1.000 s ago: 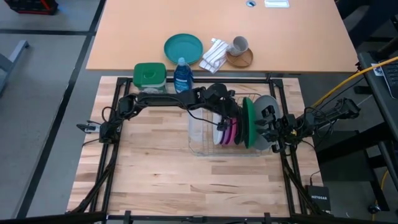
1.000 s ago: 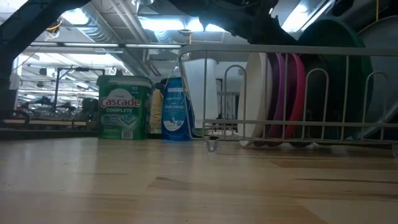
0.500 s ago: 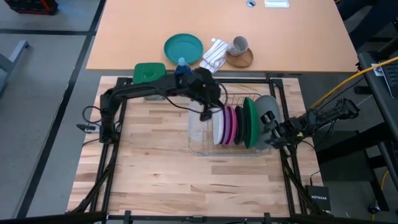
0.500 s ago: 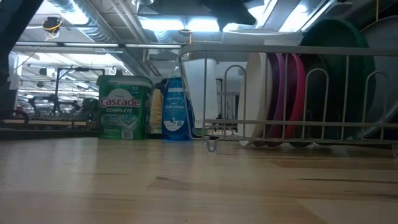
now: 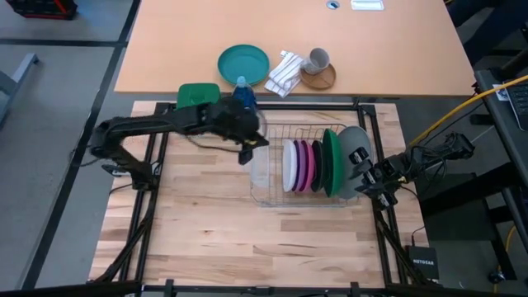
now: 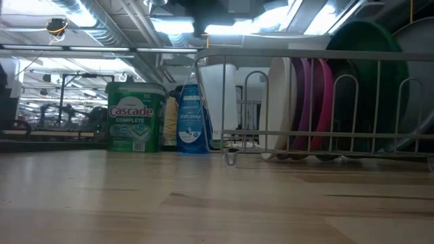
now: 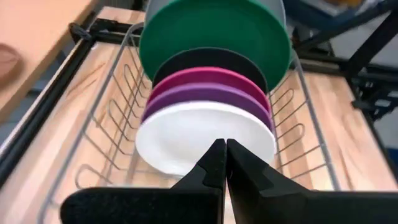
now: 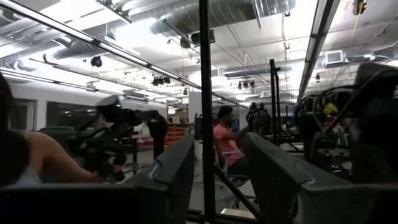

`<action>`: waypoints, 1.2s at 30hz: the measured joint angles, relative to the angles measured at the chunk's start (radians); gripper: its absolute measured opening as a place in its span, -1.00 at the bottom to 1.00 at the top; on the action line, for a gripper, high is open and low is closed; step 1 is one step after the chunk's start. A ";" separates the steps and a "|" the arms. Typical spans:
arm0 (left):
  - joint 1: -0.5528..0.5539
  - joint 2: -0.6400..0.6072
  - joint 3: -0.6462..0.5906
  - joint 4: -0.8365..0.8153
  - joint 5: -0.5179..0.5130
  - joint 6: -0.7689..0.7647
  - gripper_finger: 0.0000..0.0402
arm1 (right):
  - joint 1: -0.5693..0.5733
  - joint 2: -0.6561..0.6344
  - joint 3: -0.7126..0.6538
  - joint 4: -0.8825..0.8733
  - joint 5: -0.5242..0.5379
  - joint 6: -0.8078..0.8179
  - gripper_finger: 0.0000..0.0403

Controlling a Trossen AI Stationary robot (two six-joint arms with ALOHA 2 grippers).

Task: Sort dishes
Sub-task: Return to Home Position

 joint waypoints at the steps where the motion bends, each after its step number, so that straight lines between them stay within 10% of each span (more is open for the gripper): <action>1: -0.004 -0.040 -0.060 0.045 -0.018 -0.019 -0.99 | 0.000 0.000 0.000 -0.003 -0.006 0.000 -0.27; 17: -0.051 -0.630 -0.914 0.721 -0.085 -0.082 -0.99 | 0.000 -0.004 0.000 -0.012 -0.008 0.001 -0.27; 27: -0.048 -0.827 -1.073 0.743 -0.188 -0.100 -0.99 | 0.000 -0.056 0.000 -0.158 0.263 0.000 -0.27; 36: -0.048 -0.902 -1.084 0.735 -0.197 -0.023 -0.99 | -0.001 -0.057 0.000 -0.199 0.217 -0.028 -0.27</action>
